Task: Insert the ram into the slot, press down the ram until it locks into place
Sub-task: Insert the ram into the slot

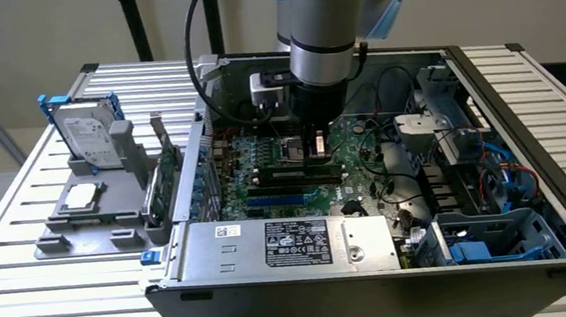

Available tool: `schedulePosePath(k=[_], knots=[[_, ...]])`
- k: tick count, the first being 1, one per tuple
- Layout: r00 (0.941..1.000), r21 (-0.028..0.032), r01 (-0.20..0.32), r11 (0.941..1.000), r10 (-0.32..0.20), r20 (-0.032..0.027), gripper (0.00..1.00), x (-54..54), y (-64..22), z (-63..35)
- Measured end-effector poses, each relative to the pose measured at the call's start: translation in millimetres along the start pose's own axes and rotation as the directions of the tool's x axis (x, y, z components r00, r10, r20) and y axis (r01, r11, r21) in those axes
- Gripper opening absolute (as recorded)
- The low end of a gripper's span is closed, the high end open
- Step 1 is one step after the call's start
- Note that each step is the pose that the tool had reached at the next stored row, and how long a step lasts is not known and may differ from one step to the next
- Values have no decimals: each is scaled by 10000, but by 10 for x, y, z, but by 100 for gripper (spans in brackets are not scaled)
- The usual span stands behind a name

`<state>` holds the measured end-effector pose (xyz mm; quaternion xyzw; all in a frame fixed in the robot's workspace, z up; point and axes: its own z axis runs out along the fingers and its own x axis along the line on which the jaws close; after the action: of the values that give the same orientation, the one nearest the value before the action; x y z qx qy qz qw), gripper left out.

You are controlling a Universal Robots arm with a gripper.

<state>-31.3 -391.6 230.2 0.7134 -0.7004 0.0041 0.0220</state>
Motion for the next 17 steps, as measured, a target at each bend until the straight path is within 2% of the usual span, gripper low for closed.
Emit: schedulePosePath(k=[17], knots=[[10000, 41, -16, 10000, 16, -3, 15, -1, 5, 43]])
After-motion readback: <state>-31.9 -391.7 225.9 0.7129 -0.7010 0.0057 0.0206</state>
